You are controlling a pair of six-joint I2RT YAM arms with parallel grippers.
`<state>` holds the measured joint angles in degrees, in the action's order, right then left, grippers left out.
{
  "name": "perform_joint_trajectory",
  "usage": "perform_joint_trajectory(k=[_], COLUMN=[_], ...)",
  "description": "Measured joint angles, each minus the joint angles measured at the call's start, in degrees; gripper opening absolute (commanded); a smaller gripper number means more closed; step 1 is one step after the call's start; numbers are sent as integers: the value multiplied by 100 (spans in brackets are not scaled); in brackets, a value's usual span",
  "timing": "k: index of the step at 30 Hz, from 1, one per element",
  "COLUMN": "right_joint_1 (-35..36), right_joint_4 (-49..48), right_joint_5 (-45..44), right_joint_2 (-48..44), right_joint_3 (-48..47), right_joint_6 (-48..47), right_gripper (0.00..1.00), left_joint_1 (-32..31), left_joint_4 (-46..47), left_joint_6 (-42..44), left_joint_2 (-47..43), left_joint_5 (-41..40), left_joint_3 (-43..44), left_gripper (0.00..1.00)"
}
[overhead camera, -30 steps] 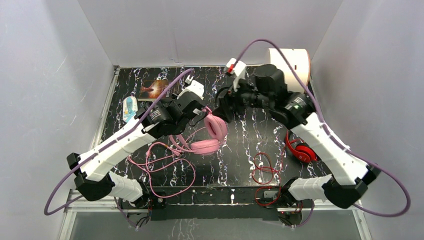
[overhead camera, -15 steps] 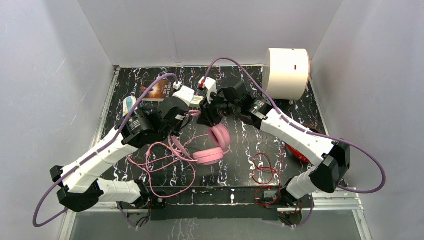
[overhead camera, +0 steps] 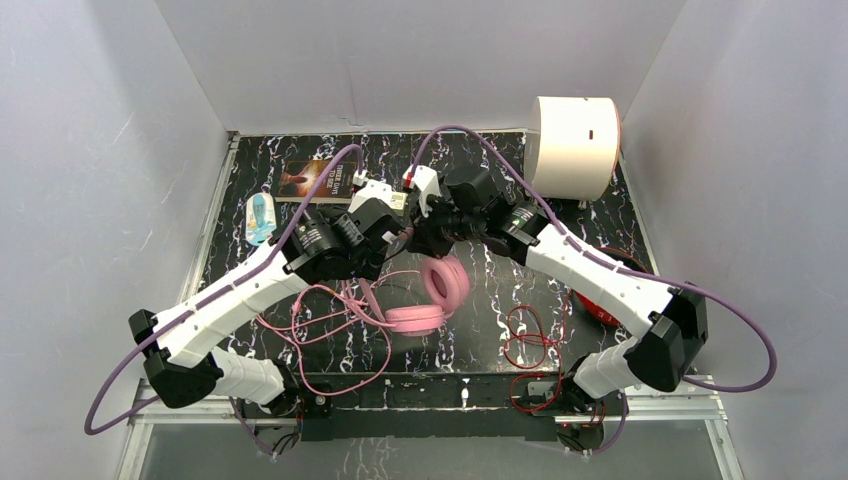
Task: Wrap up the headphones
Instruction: Pick up the headphones from the center of the board.
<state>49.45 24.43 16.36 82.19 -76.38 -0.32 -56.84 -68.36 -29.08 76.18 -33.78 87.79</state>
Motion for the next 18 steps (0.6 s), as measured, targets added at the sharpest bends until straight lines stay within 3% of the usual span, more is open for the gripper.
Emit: perform_joint_trajectory(k=[3, 7, 12, 15, 17, 18], right_joint_1=[-17, -26, -33, -66, -66, -68], right_joint_4=[-4, -9, 7, 94, 120, 142], right_joint_5=[0, 11, 35, 37, 31, 28], right_joint_2=[-133, -289, -289, -289, -286, -286], right_joint_3=[0, 0, 0, 0, 0, -2], right_joint_6=[-17, -122, -240, -341, -376, -413], right_gripper=[0, 0, 0, 0, 0, 7], left_joint_1=[0, -4, -26, -26, -33, -33], left_joint_4=[-7, 26, 44, 61, 52, 33], left_joint_6=[-131, -208, -201, -177, -109, -33], left_joint_2=[-39, -52, 55, 166, 223, 238], left_joint_5=[0, 4, 17, 17, 2, 20], left_joint_3=[-11, -9, 74, 166, 225, 240], left_gripper=[55, 45, 48, 23, 11, 4])
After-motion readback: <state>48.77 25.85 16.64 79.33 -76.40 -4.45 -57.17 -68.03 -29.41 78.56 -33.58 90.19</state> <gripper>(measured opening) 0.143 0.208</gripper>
